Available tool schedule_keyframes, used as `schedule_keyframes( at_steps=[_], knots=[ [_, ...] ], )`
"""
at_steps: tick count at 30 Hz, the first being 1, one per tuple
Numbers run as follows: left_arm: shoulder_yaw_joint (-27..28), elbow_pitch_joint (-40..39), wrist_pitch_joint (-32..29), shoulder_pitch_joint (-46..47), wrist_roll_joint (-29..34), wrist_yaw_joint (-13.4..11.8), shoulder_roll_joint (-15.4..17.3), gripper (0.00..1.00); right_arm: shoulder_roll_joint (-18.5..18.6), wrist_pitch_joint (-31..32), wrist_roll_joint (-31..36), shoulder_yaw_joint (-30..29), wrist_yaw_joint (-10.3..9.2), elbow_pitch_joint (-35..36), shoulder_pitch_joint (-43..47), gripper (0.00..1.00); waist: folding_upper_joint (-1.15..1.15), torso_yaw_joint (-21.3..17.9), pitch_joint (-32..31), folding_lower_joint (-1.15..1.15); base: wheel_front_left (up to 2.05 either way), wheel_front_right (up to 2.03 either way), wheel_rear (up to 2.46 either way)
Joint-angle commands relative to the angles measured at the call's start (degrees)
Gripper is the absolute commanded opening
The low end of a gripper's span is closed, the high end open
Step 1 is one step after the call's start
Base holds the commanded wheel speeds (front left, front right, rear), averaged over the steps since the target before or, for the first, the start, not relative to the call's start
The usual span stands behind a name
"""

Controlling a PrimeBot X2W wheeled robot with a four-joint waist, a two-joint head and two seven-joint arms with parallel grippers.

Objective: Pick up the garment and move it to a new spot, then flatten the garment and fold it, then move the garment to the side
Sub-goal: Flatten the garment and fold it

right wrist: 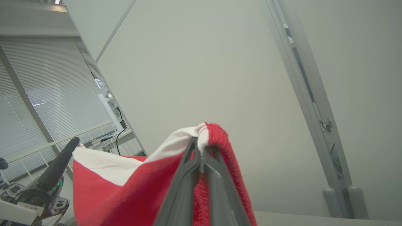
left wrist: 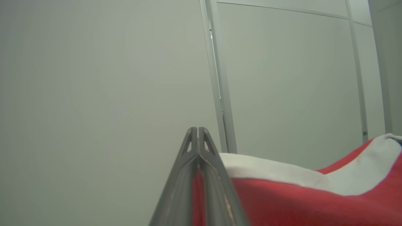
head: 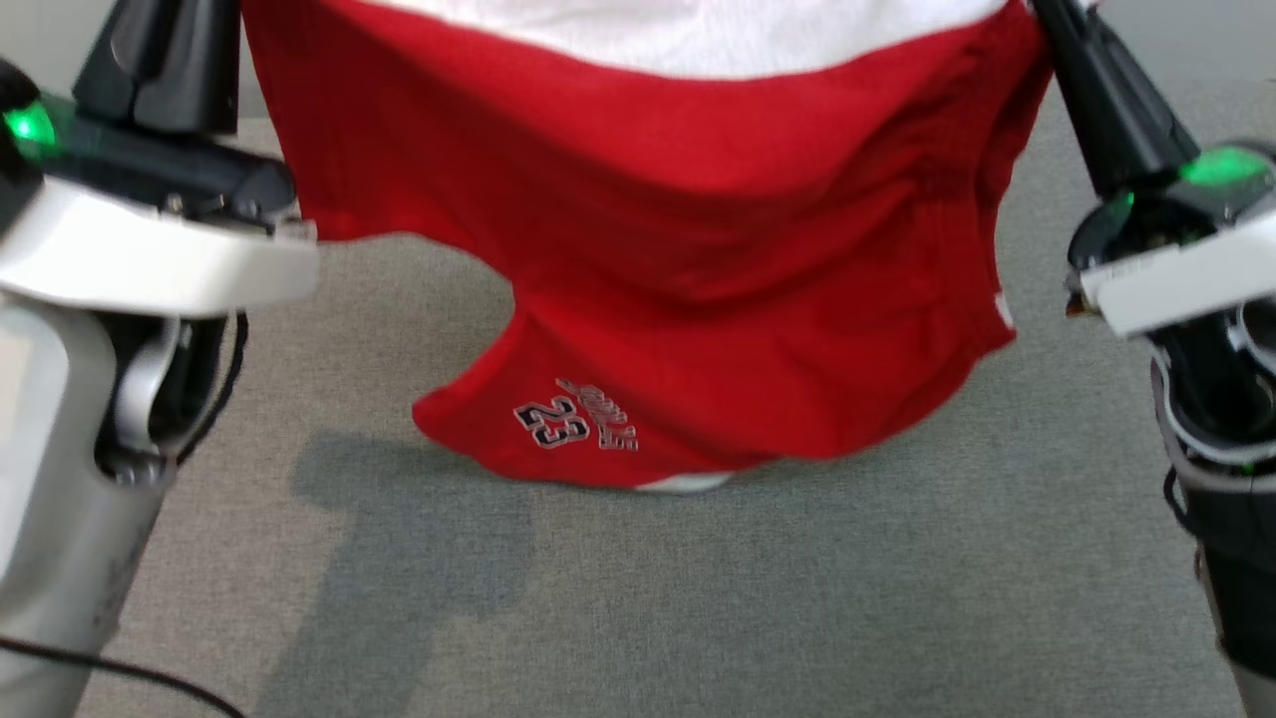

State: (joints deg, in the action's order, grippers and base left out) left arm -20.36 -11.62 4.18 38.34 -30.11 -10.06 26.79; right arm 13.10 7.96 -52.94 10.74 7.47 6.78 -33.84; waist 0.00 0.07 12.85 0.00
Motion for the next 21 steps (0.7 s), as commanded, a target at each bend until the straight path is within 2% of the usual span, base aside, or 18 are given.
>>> schedule_keyframes(
  at_steps=[1, 2, 5, 6, 9, 10, 14, 17, 21],
  knots=[
    [-0.2, 6.7, 1.1, 6.6, -0.8, 2.6, -1.1, 0.00, 0.7, -0.9, 0.1, 1.1, 0.04, -5.2, -7.0, 0.00, 0.00, 0.6, 3.9, 0.00, 0.00, 0.00, 0.00],
    [-0.2, 6.7, 1.1, 6.6, -0.8, 2.6, -1.1, 0.00, 0.7, -0.9, 0.1, 1.1, 0.04, -5.2, -7.0, 0.00, 0.00, 0.6, 3.9, 0.00, 0.00, 0.00, 0.00],
    [-0.8, 16.3, 2.3, 15.1, -1.2, 6.1, -3.0, 0.00, 0.7, -2.6, 1.1, 2.4, 0.04, -13.5, -15.8, 0.00, 0.00, 1.0, 6.5, 0.00, 0.00, 0.00, 0.00],
    [-1.7, 26.1, 3.1, 23.5, -0.8, 9.0, -4.6, 0.00, 1.2, -6.3, 4.9, 3.6, 0.04, -22.2, -25.0, 0.00, 0.00, 1.3, 8.8, 0.00, 0.00, 0.00, 0.00],
    [-2.9, 35.0, 4.5, 30.8, 0.4, 11.6, -5.8, 0.00, -0.1, -11.3, 9.7, 5.3, 0.04, -30.6, -33.2, 0.00, 0.00, 1.2, 10.4, 0.00, 0.00, 0.00, 0.00],
    [-2.9, 35.0, 4.5, 30.8, 0.4, 11.6, -5.8, 0.00, -0.1, -11.3, 9.7, 5.3, 0.04, -30.6, -33.2, 0.00, 0.00, 1.2, 10.4, 0.00, 0.00, 0.00, 0.00],
    [-3.7, 44.0, 7.1, 38.6, 1.5, 13.8, -7.0, 0.00, -2.2, -18.0, 13.8, 7.7, 0.04, -40.4, -42.1, 0.00, 0.00, 0.4, 11.7, 0.00, 0.00, 0.00, 0.00],
    [-3.8, 49.2, 8.7, 41.7, 1.4, 14.9, -8.1, 0.00, -3.6, -20.7, 15.1, 9.8, 0.04, -46.6, -45.9, 0.00, 0.00, 0.1, 12.5, 0.00, 0.00, 0.00, 0.00],
    [-4.3, 54.5, 9.9, 40.7, -0.1, 16.1, -10.4, 0.00, -4.0, -22.2, 14.8, 14.1, 0.04, -52.2, -46.6, 0.00, 0.00, 0.3, 13.4, 0.00, 0.00, 0.00, 0.00]
  ],
)
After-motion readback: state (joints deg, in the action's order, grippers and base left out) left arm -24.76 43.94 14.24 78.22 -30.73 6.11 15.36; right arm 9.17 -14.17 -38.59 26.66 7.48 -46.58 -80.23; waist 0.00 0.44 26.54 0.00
